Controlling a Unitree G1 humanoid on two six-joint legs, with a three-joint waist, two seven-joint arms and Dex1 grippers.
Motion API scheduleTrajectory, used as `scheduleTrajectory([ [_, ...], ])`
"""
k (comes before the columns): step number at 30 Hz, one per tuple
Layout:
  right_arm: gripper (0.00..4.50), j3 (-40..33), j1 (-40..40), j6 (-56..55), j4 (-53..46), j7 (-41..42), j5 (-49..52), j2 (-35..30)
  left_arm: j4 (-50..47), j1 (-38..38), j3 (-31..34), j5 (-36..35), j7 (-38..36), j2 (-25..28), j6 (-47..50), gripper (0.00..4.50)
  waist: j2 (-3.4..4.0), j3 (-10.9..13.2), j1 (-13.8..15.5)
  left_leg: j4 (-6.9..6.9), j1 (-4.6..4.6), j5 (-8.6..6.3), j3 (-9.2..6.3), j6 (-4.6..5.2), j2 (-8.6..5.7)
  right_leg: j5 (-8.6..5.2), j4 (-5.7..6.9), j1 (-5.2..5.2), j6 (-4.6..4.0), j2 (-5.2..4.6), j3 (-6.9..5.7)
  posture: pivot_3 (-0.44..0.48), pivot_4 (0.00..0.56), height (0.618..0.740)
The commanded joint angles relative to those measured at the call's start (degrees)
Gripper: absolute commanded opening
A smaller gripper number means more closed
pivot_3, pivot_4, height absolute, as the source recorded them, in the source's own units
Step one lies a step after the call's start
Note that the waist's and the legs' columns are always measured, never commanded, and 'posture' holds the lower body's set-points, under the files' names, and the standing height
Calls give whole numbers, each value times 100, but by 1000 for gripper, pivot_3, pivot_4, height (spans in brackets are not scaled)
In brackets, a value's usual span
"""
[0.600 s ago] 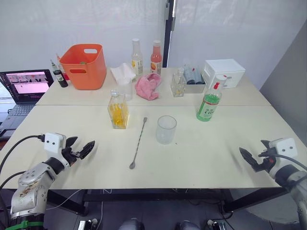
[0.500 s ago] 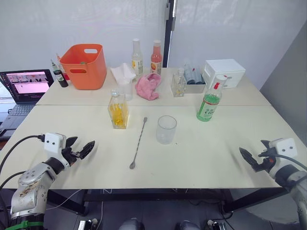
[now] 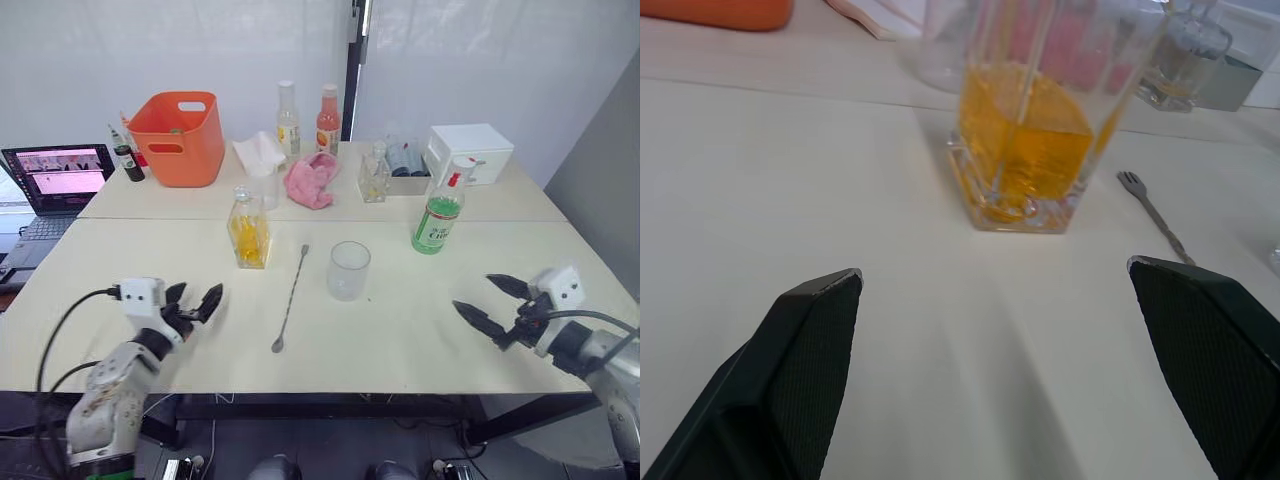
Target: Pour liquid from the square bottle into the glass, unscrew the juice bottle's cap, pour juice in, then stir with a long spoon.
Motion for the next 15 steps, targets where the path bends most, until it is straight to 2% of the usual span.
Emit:
scheduleTrajectory([
  [1, 4500, 65, -141, 198, -263, 334, 315, -192, -314, -254, -197, 254, 473, -144, -1, 4493, -1, 0, 23, 0, 0, 0, 0, 0, 0, 0, -2, 0, 0, 0, -1, 0, 150, 740],
  [5, 4500, 352, -411, 478, -497, 681, 597, -349, -320, -758, -604, 968, 1372, -536, -140, 4493, -5, 3, 69, 3, -4, -1, 0, 2, -4, 6, -6, 0, 1, 0, 0, 0, 150, 740],
  [10, 4500, 468, -548, 527, -532, 717, 642, -324, -143, -1303, -1028, 1455, 1761, -796, -93, 4493, -12, 7, 112, 6, -9, -3, 0, 6, -5, 9, -16, 0, 3, 1, -1, 0, 150, 740],
  [15, 4500, 497, -558, 441, -463, 667, 549, -292, 312, -1862, -1139, 1728, 2013, -933, -84, 4493, -17, 10, 121, 11, -15, -3, 1, 7, -7, 12, -19, -1, 8, 1, -3, 0, 150, 740],
])
